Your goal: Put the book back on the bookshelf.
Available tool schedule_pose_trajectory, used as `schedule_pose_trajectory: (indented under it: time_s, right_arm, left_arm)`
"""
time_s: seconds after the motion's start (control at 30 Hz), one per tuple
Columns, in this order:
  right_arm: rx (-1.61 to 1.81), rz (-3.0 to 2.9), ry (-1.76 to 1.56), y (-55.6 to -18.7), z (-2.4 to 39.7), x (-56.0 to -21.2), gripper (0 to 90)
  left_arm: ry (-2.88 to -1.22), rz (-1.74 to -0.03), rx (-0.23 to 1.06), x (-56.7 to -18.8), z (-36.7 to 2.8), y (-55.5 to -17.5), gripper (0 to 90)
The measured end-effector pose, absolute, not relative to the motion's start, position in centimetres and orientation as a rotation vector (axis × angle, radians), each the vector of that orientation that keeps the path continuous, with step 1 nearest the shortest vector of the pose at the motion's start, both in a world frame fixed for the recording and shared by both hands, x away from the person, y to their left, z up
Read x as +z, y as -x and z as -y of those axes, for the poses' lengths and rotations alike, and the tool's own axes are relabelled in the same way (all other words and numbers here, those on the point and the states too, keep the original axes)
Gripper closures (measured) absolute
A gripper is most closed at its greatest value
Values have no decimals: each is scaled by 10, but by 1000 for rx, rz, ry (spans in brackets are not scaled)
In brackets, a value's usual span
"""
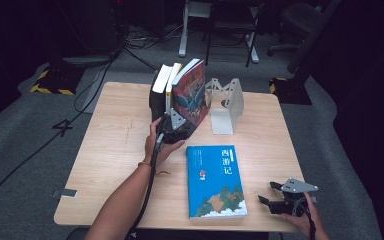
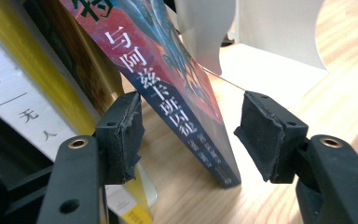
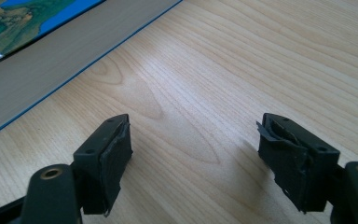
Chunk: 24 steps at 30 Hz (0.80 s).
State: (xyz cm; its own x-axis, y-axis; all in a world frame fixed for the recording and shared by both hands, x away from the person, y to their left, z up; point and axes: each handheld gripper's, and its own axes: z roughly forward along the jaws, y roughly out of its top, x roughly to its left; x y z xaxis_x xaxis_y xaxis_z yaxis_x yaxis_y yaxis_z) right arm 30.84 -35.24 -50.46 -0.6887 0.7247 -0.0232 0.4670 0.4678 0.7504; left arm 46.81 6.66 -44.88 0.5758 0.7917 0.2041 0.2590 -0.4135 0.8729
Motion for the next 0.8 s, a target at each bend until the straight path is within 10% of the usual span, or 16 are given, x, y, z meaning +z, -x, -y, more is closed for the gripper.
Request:
schedule_pose_trajectory:
  time_s: [0.8]
  right_arm:
    - [1065, -2382, -1004, -307, 353, -505, 267]
  left_arm:
    - [-2132, -625, 585, -448, -92, -399, 315]
